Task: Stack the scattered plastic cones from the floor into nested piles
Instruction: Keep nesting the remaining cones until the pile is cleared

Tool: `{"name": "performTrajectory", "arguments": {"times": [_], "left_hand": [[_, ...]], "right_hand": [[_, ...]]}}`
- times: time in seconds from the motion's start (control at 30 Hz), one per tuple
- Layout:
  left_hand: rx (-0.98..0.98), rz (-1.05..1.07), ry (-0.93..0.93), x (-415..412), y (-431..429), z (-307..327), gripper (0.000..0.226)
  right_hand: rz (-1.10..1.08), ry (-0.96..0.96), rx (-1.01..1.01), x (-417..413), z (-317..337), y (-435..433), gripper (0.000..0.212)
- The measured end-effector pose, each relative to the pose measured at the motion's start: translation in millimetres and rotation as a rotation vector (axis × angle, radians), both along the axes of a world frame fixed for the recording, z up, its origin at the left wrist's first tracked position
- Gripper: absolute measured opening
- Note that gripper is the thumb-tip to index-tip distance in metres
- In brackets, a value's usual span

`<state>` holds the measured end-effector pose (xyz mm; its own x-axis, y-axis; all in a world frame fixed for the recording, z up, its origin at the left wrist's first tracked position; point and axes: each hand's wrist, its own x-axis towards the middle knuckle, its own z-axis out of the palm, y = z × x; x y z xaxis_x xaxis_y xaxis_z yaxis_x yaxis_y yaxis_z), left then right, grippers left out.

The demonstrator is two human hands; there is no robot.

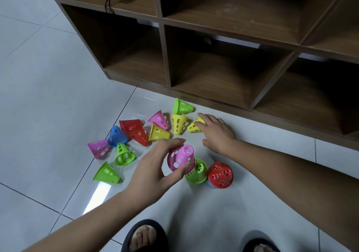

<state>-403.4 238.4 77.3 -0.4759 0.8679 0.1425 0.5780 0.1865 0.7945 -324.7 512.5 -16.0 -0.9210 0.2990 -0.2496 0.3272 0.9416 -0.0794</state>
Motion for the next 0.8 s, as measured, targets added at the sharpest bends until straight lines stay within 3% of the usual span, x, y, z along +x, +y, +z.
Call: {"name": "performTrajectory", "arguments": {"times": [0.17,0.33,0.43,0.53,0.63,0.8], "left_hand": [[0.06,-0.042,0.005,9,1,2,0.054],[0.003,-0.156,0.028,15,4,-10,0.044],[-0.058,-0.202,0.036,14,5,-21,0.042],[-0.096,-0.231,0.055,14,7,-31,0.038],[-0.133,-0.234,0.083,15,12,-39,0.037],[-0.17,-0.211,0.073,17,16,-48,0.04]], "right_hand": [[-0.01,-0.015,0.139,6,-8,0,0.066],[-0.084,-0.044,0.103,29,-17,11,0.048],[-0.254,0.093,-0.15,42,-9,8,0.047],[-0.428,0.339,-0.461,57,13,-4,0.033],[-0.559,0.457,-0.679,79,45,-22,0.022],[-0.643,0.675,-0.851,129,89,-60,0.024]]}}
